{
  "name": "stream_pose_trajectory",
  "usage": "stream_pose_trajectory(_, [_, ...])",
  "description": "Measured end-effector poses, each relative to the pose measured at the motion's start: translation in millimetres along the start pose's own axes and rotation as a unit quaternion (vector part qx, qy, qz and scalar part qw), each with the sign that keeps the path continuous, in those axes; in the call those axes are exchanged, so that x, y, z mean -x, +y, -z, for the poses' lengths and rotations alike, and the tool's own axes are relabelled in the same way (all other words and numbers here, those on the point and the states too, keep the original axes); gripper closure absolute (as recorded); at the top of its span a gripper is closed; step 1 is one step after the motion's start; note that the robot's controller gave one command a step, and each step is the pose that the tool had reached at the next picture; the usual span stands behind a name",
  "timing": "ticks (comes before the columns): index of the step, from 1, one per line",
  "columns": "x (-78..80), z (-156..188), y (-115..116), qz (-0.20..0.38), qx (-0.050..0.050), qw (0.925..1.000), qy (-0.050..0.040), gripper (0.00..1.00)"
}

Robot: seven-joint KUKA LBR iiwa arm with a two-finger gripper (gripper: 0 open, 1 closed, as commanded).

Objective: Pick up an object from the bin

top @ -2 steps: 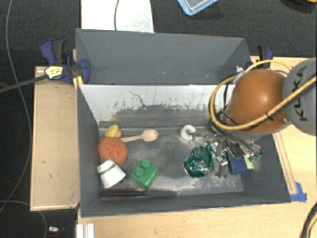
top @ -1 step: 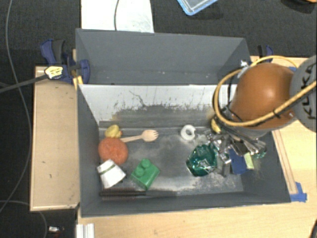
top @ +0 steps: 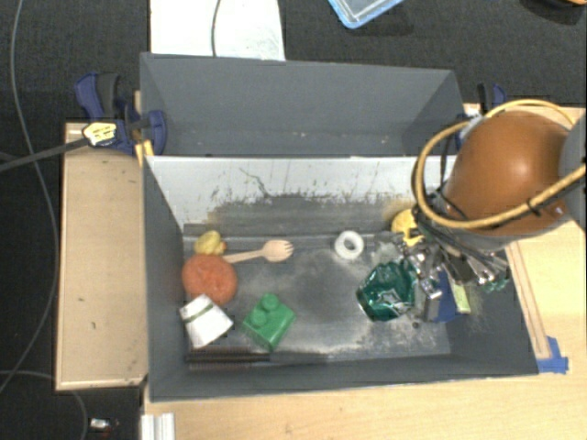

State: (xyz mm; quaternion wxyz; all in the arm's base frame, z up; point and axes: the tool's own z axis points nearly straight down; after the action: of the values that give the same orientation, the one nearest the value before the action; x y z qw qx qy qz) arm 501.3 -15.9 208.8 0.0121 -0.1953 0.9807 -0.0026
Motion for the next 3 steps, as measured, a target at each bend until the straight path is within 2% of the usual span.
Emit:
stream_pose_trajectory(1, [-1.4,-43,3,0.073,0.001,0.9973,0.0006,1.00])
stream_pose_trajectory(2, [-20.4,-104,-11,0.148,0.000,0.9890,0.0001,1.00])
stream_pose_trajectory(3, [-5.6,-48,-7,0.116,0.002,0.9932,-0.0004,1.00])
